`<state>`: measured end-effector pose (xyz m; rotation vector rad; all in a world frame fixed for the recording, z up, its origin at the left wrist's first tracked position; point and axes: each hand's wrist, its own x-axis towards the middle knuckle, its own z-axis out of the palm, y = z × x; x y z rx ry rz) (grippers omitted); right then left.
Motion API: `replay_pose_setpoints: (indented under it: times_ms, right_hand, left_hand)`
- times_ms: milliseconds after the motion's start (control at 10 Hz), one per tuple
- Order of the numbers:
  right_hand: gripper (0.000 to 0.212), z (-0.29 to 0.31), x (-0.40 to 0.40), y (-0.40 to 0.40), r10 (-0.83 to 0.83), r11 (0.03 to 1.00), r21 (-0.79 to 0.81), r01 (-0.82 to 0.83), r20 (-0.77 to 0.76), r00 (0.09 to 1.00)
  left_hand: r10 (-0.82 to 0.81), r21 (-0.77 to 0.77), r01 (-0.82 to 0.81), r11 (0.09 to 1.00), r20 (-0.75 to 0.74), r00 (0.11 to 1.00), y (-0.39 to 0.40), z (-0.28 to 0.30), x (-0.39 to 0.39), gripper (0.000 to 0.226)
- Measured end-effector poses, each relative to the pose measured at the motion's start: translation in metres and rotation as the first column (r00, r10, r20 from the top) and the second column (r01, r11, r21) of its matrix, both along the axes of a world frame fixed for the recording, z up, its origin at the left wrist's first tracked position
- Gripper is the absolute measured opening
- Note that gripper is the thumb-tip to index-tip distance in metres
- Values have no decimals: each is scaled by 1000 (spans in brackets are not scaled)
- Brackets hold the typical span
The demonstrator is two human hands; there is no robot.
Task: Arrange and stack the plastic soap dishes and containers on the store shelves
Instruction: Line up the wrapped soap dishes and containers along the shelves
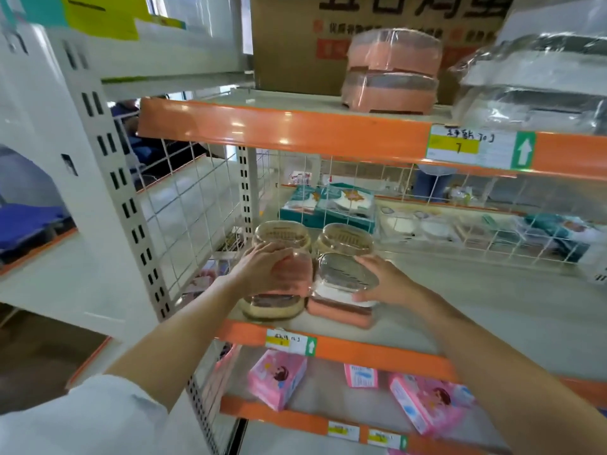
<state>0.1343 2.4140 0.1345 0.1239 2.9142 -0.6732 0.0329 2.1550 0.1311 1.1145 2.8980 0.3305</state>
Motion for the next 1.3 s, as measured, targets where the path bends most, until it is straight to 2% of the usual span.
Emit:
replay_pose_setpoints:
  times_ms: [100,200,300,400,500,600,700,900,1000,1300]
  right_hand:
    - [97,0,-4,4,10,1000,1,-10,17,1000]
    - [98,1,-6,4,28,999,29,-29,20,999]
    - [99,-2,-5,3,24,999,35,-25,13,1000]
    - [100,-1,-4,-1,-1,999,48,-1,28,1000]
    - [108,11,-4,-7,-31,994,103,25,57,998]
    - [106,21,5,-14,-45,990,134,43,11,999]
    - [83,34,30,-26,-29,980,199,29,-1,1000]
    - [58,66,91,-45,-5,995,101,3,24,1000]
    - [48,89,132,-58,61,988,141,-58,-13,998]
    - [33,157,205,-75,142,966,242,-92,-200,969]
  left_hand:
    - [-39,44,40,998,-24,999,1,-9,-7,102]
    - [-71,121,79,990,-70,995,0,-19,-14,104]
    - [-61,106,67,992,-64,996,-1,-15,-10,103]
    - [-37,-28,36,999,-41,998,3,-11,-6,95]
    - [-34,-101,29,994,-47,998,8,-2,0,85]
    - [-31,-118,23,993,-60,998,11,7,10,78]
    - [-55,-103,48,994,-70,996,14,23,37,65]
    - [-57,-174,53,983,-19,998,15,52,88,36]
    - [-74,-197,77,977,26,997,18,75,128,40]
    - [-145,-94,133,987,-138,980,26,157,207,24]
